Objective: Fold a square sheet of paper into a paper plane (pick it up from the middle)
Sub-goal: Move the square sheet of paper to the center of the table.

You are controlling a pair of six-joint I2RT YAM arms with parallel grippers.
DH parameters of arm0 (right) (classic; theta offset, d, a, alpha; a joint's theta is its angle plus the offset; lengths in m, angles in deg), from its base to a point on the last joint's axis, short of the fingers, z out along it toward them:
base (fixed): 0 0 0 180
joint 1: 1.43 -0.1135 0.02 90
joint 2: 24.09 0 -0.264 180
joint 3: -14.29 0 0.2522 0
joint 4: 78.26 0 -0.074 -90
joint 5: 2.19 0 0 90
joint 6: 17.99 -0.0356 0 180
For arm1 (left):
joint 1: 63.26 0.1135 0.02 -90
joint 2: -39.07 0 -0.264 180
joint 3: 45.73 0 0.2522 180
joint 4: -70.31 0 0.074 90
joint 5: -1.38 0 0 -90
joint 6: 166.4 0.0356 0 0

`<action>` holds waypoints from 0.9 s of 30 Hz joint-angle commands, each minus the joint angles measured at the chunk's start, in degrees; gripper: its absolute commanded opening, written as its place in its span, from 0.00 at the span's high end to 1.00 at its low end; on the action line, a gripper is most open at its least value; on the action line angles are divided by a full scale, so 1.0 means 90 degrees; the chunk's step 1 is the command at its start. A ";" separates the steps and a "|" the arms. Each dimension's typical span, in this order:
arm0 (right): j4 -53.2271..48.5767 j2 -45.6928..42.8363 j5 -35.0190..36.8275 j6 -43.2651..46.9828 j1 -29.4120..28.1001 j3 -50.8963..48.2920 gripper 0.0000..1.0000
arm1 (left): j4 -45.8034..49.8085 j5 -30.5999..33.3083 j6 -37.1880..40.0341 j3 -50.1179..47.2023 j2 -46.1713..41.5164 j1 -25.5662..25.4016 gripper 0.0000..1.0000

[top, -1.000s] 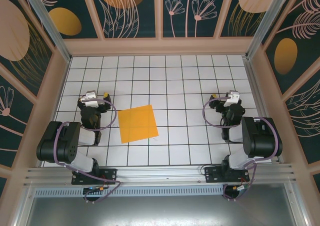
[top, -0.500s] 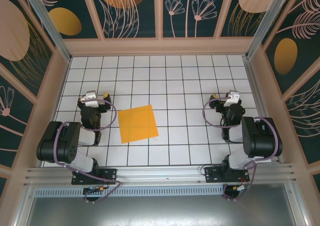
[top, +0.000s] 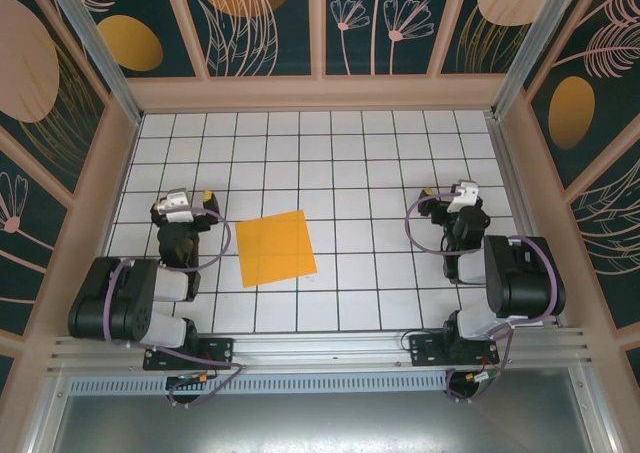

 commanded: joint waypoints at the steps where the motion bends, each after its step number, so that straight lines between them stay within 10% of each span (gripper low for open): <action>1: -0.1869 -0.0719 0.0128 -0.0256 -0.0058 0.0859 0.01 | 0.1086 0.0316 -0.0370 0.0124 -0.1243 0.0059 0.01; 7: -0.6300 -0.0982 -0.0472 -0.2232 -0.0126 0.3193 0.01 | 0.4243 0.1069 -0.2255 0.0739 -0.3273 0.0052 0.01; 12: -0.6481 -0.0712 -0.3648 -0.3321 -0.0434 0.3827 0.15 | 0.6304 0.0716 -0.4184 0.1273 -0.4333 0.0051 0.01; 18: -0.6940 -0.0078 -0.3002 -0.3741 -0.2246 0.4631 0.19 | 0.6296 -0.1472 -0.4828 0.1118 -0.4678 0.0051 0.01; 27: -0.7283 0.1995 -0.2678 -0.4049 -0.4277 0.6256 0.27 | 0.7749 -0.1863 -0.5254 0.1314 -0.4780 0.0051 0.01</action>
